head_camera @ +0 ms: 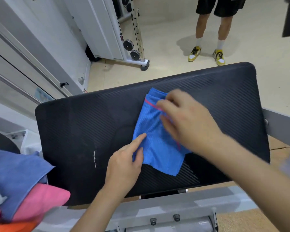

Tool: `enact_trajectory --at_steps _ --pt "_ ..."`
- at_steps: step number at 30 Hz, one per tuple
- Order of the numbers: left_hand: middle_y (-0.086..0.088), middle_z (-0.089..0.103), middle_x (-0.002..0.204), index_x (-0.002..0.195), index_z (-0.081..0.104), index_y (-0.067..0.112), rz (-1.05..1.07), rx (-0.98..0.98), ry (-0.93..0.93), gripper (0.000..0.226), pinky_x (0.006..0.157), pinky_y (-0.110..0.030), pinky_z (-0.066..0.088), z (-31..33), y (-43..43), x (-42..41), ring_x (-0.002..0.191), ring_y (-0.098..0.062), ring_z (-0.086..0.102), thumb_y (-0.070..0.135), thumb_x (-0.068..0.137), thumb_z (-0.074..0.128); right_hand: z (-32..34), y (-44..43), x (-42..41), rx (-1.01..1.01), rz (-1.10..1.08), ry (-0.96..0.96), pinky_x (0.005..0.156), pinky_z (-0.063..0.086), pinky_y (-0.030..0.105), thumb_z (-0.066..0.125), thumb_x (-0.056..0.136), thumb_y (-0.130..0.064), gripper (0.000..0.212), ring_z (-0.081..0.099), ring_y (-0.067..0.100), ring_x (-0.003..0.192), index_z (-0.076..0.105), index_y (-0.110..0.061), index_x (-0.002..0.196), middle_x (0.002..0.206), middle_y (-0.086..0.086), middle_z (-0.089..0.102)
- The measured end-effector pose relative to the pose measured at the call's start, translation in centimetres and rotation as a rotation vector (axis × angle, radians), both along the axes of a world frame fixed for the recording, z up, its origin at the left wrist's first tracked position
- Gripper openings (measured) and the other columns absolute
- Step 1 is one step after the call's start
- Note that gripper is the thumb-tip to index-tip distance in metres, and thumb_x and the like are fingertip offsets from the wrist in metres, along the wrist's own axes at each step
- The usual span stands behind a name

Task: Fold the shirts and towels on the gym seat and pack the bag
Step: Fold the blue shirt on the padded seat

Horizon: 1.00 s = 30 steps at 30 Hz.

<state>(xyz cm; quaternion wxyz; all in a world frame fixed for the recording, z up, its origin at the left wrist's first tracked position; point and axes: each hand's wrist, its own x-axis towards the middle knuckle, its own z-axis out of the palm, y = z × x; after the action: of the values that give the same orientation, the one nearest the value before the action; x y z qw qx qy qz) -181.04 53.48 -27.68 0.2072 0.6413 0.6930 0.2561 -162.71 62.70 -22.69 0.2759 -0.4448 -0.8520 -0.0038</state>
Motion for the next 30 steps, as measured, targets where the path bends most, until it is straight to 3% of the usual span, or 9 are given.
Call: enact_trajectory --at_steps 4,6,10,16,18,21,23,27,30 --pt "0.014 0.057 0.052 0.123 0.063 0.039 0.125 -0.171 -0.337 0.04 0.056 -0.025 0.05 1.3 0.6 0.5 0.043 -0.009 0.049 0.013 0.092 0.061 -4.0 -7.7 -0.8 -0.173 -0.022 -0.178 0.088 0.048 0.042 0.062 0.077 -0.051 0.065 0.052 0.032 0.118 0.055 -0.014 0.13 0.134 0.015 0.051" --pt "0.006 0.054 0.047 0.117 0.066 0.032 0.195 -0.253 -0.507 0.03 0.052 -0.022 0.047 2.0 0.9 0.6 0.043 -0.011 0.048 0.014 0.093 0.06 -6.4 -8.9 -0.9 -0.283 -0.062 -0.247 0.102 0.039 0.043 0.065 0.073 -0.055 0.078 0.041 0.032 0.134 0.049 -0.014 0.138 0.146 0.015 0.043" --pt "-0.002 0.057 0.056 0.118 0.066 0.028 0.193 -0.345 -0.625 0.026 0.057 -0.025 0.046 3.4 0.9 -0.1 0.051 -0.013 0.052 0.017 0.095 0.059 -8.5 -9.1 -1.1 -0.273 -0.086 -0.233 0.11 0.031 0.047 0.059 0.077 -0.041 0.071 0.032 0.032 0.142 0.048 -0.012 0.14 0.154 0.015 0.034" --pt "-0.008 0.062 0.074 0.124 0.063 0.014 0.194 -0.555 -0.975 0.031 0.059 -0.026 0.048 4.7 0.2 -1.1 0.061 -0.016 0.054 0.01 0.093 0.058 -8.5 -8.1 -0.2 -0.116 -0.018 -0.151 0.1 0.037 0.047 0.049 0.085 -0.034 0.048 0.048 0.035 0.131 0.058 -0.01 0.126 0.14 0.014 0.053" --pt "0.001 0.063 0.086 0.131 0.058 0.023 0.074 -0.557 -0.838 0.055 0.067 -0.021 0.048 4.7 -0.5 -1.9 0.073 -0.01 0.057 0.027 0.077 0.07 -8.2 -7.6 0.4 -0.088 0.01 -0.107 0.097 0.038 0.044 0.048 0.087 -0.035 0.045 0.052 0.032 0.128 0.064 -0.009 0.12 0.135 0.012 0.058" --pt "0.021 0.044 0.11 0.137 0.043 0.037 -0.231 -0.189 0.122 0.086 0.087 -0.017 0.041 4.3 -2.0 -2.3 0.1 -0.002 0.046 0.046 0.058 0.076 -7.6 -7.4 0.7 -0.103 0.031 -0.093 0.096 0.038 0.04 0.046 0.088 -0.037 0.046 0.055 0.029 0.126 0.066 -0.01 0.118 0.133 0.009 0.061" --pt "0.007 0.046 0.128 0.14 0.045 0.026 -0.405 0.081 0.545 0.087 0.098 -0.034 0.041 3.2 -2.2 -1.5 0.114 -0.017 0.046 0.043 0.062 0.08 -7.4 -7.4 0.7 -0.127 0.035 -0.106 0.096 0.037 0.039 0.045 0.087 -0.038 0.047 0.054 0.029 0.126 0.066 -0.01 0.119 0.133 0.009 0.061" --pt "-0.006 0.06 0.131 0.127 0.061 0.014 -0.565 0.359 0.58 0.038 0.104 -0.044 0.041 -0.1 0.0 -1.9 0.124 -0.025 0.054 0.018 0.089 0.06 -7.0 -7.3 1.0 -0.156 0.067 -0.144 0.096 0.037 0.038 0.045 0.087 -0.039 0.045 0.053 0.028 0.127 0.066 -0.013 0.118 0.134 0.007 0.06" --pt "-0.003 0.066 0.123 0.116 0.069 0.011 -0.631 0.364 0.551 0.032 0.098 -0.039 0.046 -0.6 0.8 -3.2 0.12 -0.022 0.059 0.014 0.087 0.056 -6.9 -7.2 2.2 -0.142 0.173 -0.16 0.096 0.038 0.036 0.049 0.084 -0.037 0.041 0.054 0.026 0.127 0.068 -0.015 0.113 0.131 0.004 0.062"
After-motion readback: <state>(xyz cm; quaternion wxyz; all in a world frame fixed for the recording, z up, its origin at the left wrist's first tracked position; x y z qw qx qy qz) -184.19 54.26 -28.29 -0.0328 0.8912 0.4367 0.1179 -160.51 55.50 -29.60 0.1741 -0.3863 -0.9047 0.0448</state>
